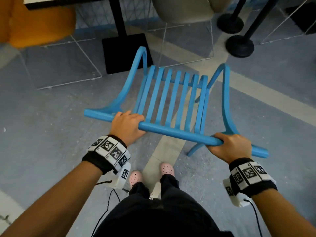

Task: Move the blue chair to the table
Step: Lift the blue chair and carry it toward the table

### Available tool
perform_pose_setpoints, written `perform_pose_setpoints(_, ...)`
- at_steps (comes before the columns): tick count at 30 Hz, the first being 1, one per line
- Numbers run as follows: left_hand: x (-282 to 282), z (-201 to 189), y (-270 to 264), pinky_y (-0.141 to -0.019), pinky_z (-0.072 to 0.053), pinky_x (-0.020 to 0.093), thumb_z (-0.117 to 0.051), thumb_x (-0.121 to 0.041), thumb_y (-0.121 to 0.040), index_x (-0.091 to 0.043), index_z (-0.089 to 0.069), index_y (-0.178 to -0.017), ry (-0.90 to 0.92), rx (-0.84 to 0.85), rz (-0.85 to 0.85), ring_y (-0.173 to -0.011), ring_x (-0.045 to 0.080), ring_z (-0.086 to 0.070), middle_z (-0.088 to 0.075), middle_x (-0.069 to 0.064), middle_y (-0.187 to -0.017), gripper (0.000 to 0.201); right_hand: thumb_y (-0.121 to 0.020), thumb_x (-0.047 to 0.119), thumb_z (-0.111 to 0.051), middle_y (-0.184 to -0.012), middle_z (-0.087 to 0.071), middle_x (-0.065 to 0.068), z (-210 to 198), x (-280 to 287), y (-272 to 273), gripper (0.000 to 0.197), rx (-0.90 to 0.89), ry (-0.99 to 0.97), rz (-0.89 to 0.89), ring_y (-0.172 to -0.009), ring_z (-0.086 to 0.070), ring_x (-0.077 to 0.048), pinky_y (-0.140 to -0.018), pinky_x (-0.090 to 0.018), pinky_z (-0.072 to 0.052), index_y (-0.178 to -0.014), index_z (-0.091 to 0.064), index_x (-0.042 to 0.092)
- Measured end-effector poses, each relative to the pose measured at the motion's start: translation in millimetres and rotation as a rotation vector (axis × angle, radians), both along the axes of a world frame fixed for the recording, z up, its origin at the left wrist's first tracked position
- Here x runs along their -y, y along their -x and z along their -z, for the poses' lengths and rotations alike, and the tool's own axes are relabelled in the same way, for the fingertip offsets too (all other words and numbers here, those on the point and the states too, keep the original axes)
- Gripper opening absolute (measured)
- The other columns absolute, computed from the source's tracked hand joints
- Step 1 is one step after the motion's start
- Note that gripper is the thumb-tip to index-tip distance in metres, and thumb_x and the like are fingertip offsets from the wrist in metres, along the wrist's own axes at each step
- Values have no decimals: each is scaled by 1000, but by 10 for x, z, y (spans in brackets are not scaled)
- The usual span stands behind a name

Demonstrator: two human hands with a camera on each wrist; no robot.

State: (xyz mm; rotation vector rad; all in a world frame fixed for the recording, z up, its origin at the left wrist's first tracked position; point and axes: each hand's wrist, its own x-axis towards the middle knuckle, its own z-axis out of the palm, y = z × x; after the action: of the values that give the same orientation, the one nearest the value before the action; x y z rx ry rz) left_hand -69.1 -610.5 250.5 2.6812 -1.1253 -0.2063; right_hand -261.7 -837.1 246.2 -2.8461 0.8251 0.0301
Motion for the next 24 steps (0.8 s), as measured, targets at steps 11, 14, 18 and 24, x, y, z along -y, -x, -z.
perform_pose_setpoints(11, -434, 61, 273, -68, -47, 41, -73, -31, -56, -15, -63, -65, 31, -2, -308, -68, 30, -63, -71, 7, -63, 21, -61, 53, -43, -31, -56, -3, 30, 115, -589, 43, -67, -32, -310, -32, -56, -27, -35, -25, -46, -49, -68, 20)
perform_pose_setpoints(14, -481, 109, 375, -69, -39, 35, -58, -40, -58, -18, -63, -65, 33, 59, -364, -63, 26, -62, -71, 2, -61, 24, -57, 48, -52, -29, -53, -2, 29, 158, -707, 33, -125, -40, -351, -30, -54, -27, -34, -24, -44, -45, -65, 20)
perform_pose_setpoints(18, -505, 168, 413, -65, -23, 31, -44, -44, -61, -21, -60, -63, 70, 163, -419, -65, 17, -51, -68, -5, -58, 28, -57, 49, -50, -30, -55, -3, 70, 233, -835, 34, -137, -63, -393, -31, -55, -27, -36, -25, -45, -46, -63, 20)
perform_pose_setpoints(24, -392, 208, 86, -69, -21, 35, -47, -40, -62, -23, -58, -61, 78, 205, -471, -70, 12, -35, -66, -7, -56, 21, -46, 41, -65, -27, -51, -3, 17, 336, -1222, 22, -142, -62, -409, -29, -52, -26, -33, -24, -42, -42, -61, 19)
